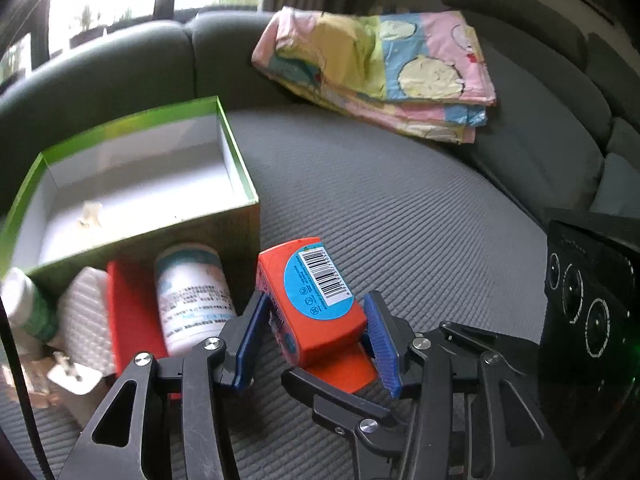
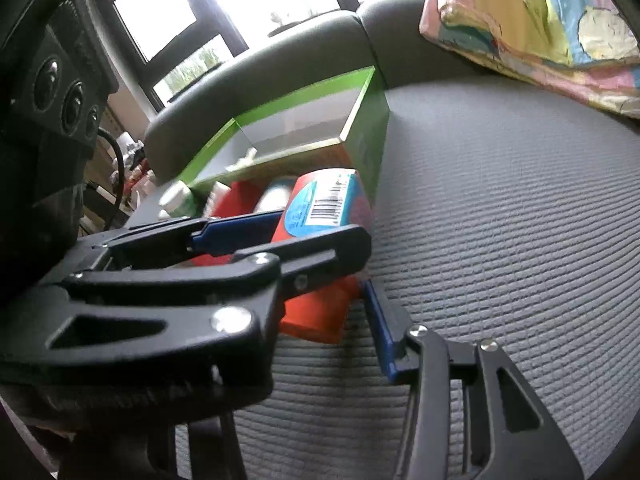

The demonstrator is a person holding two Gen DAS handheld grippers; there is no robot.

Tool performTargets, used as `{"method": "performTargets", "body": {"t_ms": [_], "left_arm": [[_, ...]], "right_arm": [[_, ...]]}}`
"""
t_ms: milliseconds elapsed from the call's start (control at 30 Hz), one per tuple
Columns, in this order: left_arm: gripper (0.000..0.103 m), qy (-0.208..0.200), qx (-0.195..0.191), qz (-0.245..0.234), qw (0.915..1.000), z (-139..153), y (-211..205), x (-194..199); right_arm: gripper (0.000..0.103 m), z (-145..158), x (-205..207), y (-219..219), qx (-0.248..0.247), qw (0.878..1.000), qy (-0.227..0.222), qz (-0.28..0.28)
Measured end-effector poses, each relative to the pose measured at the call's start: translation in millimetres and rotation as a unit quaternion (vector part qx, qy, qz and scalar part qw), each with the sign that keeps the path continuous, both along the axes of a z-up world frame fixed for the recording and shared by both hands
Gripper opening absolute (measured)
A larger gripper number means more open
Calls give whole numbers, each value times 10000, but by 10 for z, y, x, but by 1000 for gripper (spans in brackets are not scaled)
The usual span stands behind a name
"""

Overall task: Organize rigid objects
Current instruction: 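Lift the orange-red bottle with the left tool and carry it over the box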

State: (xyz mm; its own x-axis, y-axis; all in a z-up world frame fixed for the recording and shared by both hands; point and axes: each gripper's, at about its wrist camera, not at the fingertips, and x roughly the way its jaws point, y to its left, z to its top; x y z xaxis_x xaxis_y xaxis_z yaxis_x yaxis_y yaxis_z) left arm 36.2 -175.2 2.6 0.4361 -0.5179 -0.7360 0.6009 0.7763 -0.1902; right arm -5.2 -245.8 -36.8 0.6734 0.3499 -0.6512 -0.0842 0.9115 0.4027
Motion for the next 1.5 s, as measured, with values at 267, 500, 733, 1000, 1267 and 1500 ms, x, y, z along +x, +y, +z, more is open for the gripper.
{"method": "performTargets", "body": {"t_ms": [267,500,733,1000,1267,1500], "left_arm": [[50,-799,-200,139,9965,640,199,-231],[50,-1339,-285,372,9899,1179,424,-251],[50,-1700,-378,688,9823,1630,661,-7],[50,-1932,-389,890,9763,1859,777,420],[50,-1669,-321,1070,9796,1495,862,914],[50,-1055,-330,1205,9865,930,910,1303]], "right_arm": [[45,599,-74,178,-261,9978,-589,184],[45,1181,2,378,-442,9914,-1147,441],[45,1626,326,545,-541,9844,-1529,687],[45,1909,834,613,-460,9797,-1751,864],[45,1642,1304,689,-400,9833,-1461,1009],[44,1152,1637,750,-392,9889,-945,1075]]}}
